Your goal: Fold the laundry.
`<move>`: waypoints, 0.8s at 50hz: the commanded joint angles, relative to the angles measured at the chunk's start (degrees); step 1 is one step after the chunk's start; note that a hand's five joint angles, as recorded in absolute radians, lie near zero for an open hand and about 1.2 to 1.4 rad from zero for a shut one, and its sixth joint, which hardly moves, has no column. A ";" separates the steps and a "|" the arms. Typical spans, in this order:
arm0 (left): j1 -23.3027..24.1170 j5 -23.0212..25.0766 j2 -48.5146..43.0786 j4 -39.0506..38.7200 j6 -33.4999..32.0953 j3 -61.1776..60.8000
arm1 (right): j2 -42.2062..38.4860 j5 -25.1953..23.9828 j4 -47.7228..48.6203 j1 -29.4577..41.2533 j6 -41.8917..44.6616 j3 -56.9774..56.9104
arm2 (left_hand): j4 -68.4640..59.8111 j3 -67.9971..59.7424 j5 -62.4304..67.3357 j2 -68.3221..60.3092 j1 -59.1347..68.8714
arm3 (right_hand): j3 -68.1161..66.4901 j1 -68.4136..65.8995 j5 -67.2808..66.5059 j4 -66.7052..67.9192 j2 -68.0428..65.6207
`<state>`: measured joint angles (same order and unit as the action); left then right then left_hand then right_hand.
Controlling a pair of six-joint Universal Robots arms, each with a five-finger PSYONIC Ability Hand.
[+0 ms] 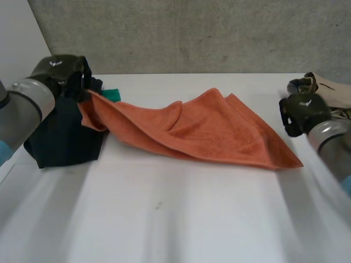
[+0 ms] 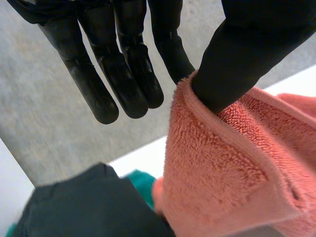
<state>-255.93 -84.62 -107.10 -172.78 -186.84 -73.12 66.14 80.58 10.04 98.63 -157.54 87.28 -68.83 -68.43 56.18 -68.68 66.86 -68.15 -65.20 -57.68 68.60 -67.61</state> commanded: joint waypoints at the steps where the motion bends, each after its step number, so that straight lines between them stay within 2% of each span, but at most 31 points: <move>1: -0.27 0.60 5.67 3.76 -1.16 -6.85 | 10.84 -10.08 -20.73 -4.84 6.79 -4.39 | -11.17 -11.57 13.82 -11.32 13.14 | -11.85 -14.80 -12.32 11.40 -12.39; 3: -0.62 0.60 6.20 3.67 -1.77 -7.99 | 11.82 -11.23 -23.21 -5.99 8.91 -3.96 | -11.17 -11.57 13.82 -11.32 13.14 | -10.07 -13.03 -10.54 9.62 -10.61; 4: -0.97 0.60 6.29 3.33 -2.65 -8.70 | 12.25 -11.32 -24.44 -6.43 9.79 -3.52 | -11.17 -11.57 13.82 -11.32 13.14 | 0.44 -2.52 -0.03 -0.88 -0.10; 5: -1.32 0.60 6.29 3.15 -3.09 -8.88 | 12.17 -11.85 -26.02 -6.61 10.58 -2.47 | -11.17 -11.57 13.82 -11.32 13.14 | 24.19 21.23 23.72 -24.64 23.65; 6: -1.50 0.60 6.29 3.06 -3.36 -8.88 | 12.08 -11.85 -26.12 -6.61 10.76 -1.51 | -11.17 -11.57 13.82 -11.32 13.14 | 31.25 28.30 30.78 -31.70 30.71; 10: -2.03 0.60 5.94 2.44 -4.06 -8.09 | 11.73 -11.85 -21.39 -6.52 10.68 4.65 | -11.17 -11.57 13.82 -11.32 13.14 | 41.40 38.44 40.93 -41.85 40.86; 17: -2.03 0.51 2.69 0.95 -3.89 -4.75 | 6.82 -12.38 -6.36 -6.96 14.45 12.83 | -11.17 -11.57 13.82 -11.32 13.14 | 42.59 39.64 42.12 -43.04 42.05; 22: -1.85 0.42 0.59 0.95 -3.71 -2.64 | 1.46 -12.38 -5.12 -6.87 19.98 13.18 | -11.17 -11.57 13.82 -11.32 13.14 | 42.76 39.81 42.29 -43.21 42.22; 25: -1.94 0.42 -0.74 0.95 -3.71 -1.59 | -0.65 -12.03 -4.50 -6.79 26.47 12.83 | -11.17 -11.57 13.82 -11.32 13.14 | 41.76 38.80 41.29 -42.21 41.22; 29: -2.03 0.33 -2.14 0.95 -3.62 -0.79 | -4.07 -12.12 -3.01 -6.61 29.83 11.34 | -11.17 -11.57 13.82 -11.32 13.14 | 38.91 35.95 38.44 -39.36 38.37; 40: -2.20 0.07 -3.55 0.95 -3.71 0.17 | -7.87 -12.20 2.62 -6.61 28.96 7.47 | -11.17 -11.57 13.82 -11.32 13.14 | 23.76 20.80 23.29 -24.21 23.22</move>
<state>-258.01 -84.45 -110.20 -171.83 -190.48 -73.23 59.53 68.49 10.17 92.02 -127.36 96.55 -68.83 -68.43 56.18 -68.68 66.86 -35.36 -35.36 -25.48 35.28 -35.46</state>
